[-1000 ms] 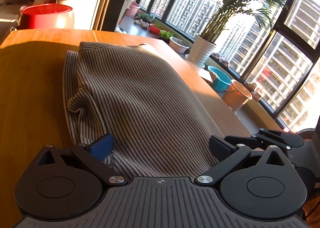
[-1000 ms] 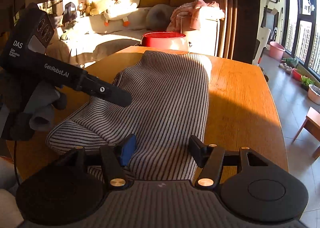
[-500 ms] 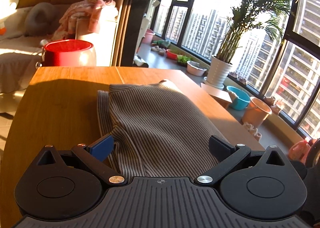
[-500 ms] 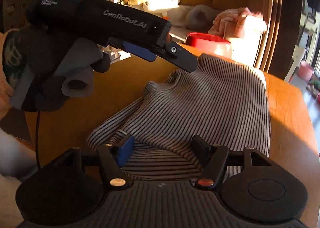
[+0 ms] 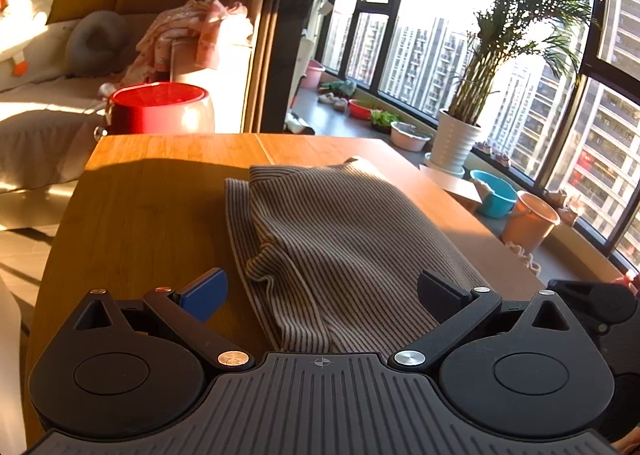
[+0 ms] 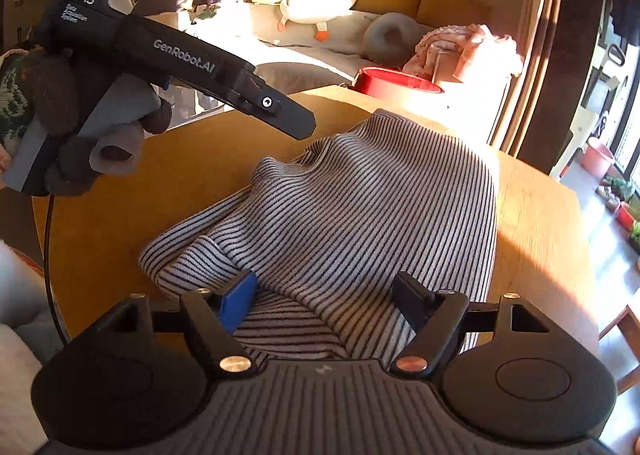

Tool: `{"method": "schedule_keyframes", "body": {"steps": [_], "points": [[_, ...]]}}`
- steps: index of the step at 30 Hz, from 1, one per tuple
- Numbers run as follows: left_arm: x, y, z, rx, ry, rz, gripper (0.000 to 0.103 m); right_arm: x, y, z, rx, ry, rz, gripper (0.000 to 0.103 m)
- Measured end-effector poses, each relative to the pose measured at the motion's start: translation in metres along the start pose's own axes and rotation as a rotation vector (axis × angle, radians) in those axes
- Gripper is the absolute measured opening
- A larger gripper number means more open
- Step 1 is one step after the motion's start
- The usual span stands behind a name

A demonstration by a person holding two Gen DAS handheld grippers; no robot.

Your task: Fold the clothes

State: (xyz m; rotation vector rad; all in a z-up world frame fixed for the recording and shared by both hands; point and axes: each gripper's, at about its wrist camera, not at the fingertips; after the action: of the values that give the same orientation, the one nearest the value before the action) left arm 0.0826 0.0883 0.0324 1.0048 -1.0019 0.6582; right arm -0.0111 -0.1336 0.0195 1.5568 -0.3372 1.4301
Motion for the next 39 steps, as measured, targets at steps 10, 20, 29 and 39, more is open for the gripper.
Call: {"method": "schedule_keyframes", "body": {"steps": [10,20,29,39], "points": [[-0.001,0.01,-0.016,0.027,-0.009,-0.007,0.103,-0.008,-0.009,-0.038,0.133,0.247,-0.022,0.086],[-0.001,0.022,-0.01,-0.014,-0.063,0.001,0.103,-0.001,-0.027,0.06,0.196,-0.549,-0.079,0.047],[-0.025,0.033,0.021,-0.207,-0.36,-0.001,0.103,-0.016,-0.029,0.078,0.244,-0.72,-0.071,0.047],[-0.068,-0.01,0.084,-0.319,-0.695,0.008,0.102,-0.011,-0.038,0.079,0.256,-0.689,-0.074,0.046]]}}
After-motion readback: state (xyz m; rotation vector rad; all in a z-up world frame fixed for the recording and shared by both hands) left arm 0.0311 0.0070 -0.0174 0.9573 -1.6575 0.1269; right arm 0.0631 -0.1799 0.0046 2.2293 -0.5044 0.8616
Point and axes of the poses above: each gripper's, at about its wrist camera, not at the fingertips, and y roughly against the way its jaws point, z to its right, x to its top, and after that the axes turned 11 degrees about z, right-handed
